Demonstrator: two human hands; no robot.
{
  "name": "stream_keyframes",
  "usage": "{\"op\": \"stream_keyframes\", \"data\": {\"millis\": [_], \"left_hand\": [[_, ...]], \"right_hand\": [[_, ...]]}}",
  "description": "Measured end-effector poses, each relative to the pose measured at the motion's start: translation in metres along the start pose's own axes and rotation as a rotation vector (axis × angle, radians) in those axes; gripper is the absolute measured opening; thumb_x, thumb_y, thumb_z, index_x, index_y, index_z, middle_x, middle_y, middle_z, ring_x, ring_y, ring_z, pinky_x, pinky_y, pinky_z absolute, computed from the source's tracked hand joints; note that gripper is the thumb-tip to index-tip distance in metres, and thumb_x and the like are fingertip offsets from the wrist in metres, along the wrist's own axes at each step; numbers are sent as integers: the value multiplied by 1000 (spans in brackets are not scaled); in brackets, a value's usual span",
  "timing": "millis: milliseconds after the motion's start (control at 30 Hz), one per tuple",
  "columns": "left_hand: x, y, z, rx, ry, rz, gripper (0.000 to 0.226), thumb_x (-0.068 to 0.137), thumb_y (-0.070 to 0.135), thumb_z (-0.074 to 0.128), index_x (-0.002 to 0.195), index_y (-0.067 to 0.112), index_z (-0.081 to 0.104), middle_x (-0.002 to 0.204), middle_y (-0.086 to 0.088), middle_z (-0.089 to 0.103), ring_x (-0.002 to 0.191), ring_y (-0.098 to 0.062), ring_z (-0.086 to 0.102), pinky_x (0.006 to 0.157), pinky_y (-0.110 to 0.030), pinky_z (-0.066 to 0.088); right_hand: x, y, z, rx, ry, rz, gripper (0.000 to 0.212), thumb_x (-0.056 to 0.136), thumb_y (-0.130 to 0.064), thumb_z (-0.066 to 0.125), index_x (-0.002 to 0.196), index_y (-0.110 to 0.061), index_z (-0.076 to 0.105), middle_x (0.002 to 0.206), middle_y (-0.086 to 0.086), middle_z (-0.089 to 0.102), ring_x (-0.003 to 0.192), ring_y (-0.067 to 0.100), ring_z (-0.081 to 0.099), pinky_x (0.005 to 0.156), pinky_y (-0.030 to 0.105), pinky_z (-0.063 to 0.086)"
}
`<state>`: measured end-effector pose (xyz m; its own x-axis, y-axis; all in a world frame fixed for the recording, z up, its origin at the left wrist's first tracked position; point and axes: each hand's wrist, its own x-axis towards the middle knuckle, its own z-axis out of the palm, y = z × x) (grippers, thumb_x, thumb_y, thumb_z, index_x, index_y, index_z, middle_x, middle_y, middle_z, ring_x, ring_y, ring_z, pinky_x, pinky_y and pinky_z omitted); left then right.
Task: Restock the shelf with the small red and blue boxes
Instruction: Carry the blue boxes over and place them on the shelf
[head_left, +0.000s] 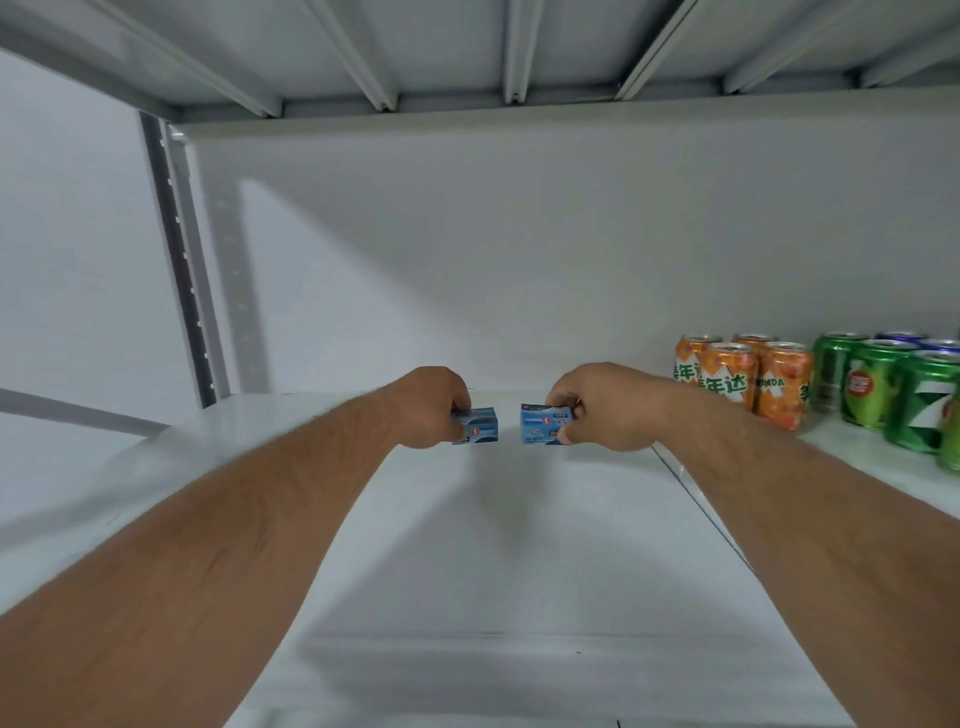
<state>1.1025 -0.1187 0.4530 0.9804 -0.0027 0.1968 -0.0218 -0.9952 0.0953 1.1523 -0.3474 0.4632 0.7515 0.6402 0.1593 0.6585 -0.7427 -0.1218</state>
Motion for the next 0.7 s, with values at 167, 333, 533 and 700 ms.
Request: {"op": "stream_keyframes", "data": {"millis": [167,333,533,700], "left_hand": [[25,-10,7,27,-32,34,28,85,26,67,110,14,69,113,-2,64,101,-23,61,86,-36,54],[41,-21,11,48,-58,46,28,86,26,67,111,12,70,113,-6,66,102,-25,62,87,-38,54],[49,-28,19,62,-83,57,33,89,27,65,118,10,68,119,-6,63,108,-25,59,92,-37,51],[51,-39,26,80,-103,37,32,89,26,63,116,11,68,120,-9,65,109,-28,61,94,-41,52]], "right_hand": [[21,-2,7,-1,-36,39,24,90,-29,72,113,-25,67,97,-8,61,88,14,59,71,27,44],[36,-5,13,-7,-53,71,27,90,-29,72,116,-24,67,108,-4,65,96,16,62,81,31,52],[49,-13,19,17,-62,84,30,89,-29,72,118,-24,66,111,-3,65,98,17,62,85,34,54],[57,-24,23,29,-79,85,30,89,-27,73,118,-24,67,110,-2,66,98,18,63,87,34,54]]}}
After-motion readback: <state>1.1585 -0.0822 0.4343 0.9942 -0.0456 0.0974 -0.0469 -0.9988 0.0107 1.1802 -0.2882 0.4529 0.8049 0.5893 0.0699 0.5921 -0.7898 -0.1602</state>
